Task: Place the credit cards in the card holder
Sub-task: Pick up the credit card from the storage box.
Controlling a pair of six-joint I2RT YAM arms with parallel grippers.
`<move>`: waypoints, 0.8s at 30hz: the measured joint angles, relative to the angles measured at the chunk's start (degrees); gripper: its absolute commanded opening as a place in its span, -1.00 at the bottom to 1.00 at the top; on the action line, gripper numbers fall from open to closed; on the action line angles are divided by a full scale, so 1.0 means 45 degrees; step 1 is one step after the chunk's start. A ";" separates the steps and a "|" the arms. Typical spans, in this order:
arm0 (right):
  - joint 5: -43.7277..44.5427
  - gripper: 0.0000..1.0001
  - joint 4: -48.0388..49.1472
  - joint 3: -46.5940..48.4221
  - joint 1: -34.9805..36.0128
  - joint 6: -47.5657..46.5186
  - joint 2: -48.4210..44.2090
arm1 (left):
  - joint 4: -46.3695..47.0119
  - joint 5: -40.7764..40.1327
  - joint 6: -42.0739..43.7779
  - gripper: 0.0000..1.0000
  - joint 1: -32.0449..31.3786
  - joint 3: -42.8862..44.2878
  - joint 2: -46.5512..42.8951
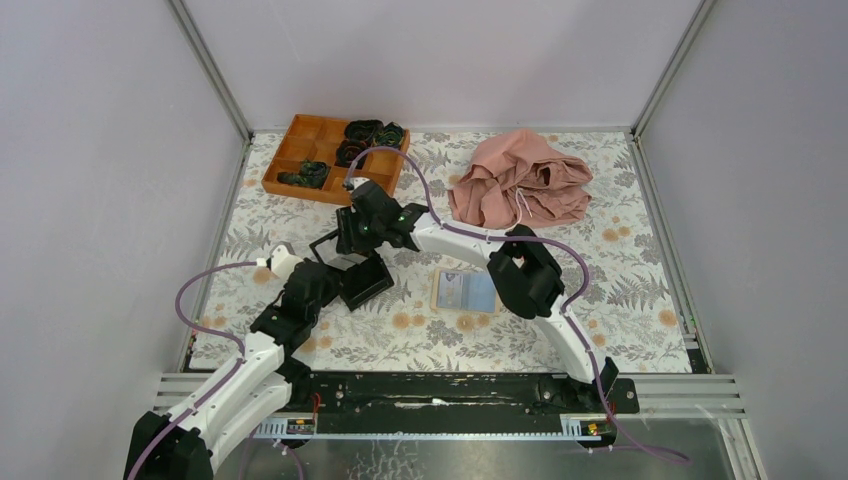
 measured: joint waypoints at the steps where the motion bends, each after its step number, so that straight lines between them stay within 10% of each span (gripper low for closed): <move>1: -0.0044 0.02 0.0019 0.0000 -0.0015 0.0049 0.0005 | 0.0000 0.0000 0.0005 -0.53 0.0000 0.0000 0.0000; 24: -0.0330 -0.25 0.0466 -0.0121 -0.0136 0.0466 -0.0034 | 0.0393 -0.0015 0.0107 -0.54 0.0005 0.0000 0.0398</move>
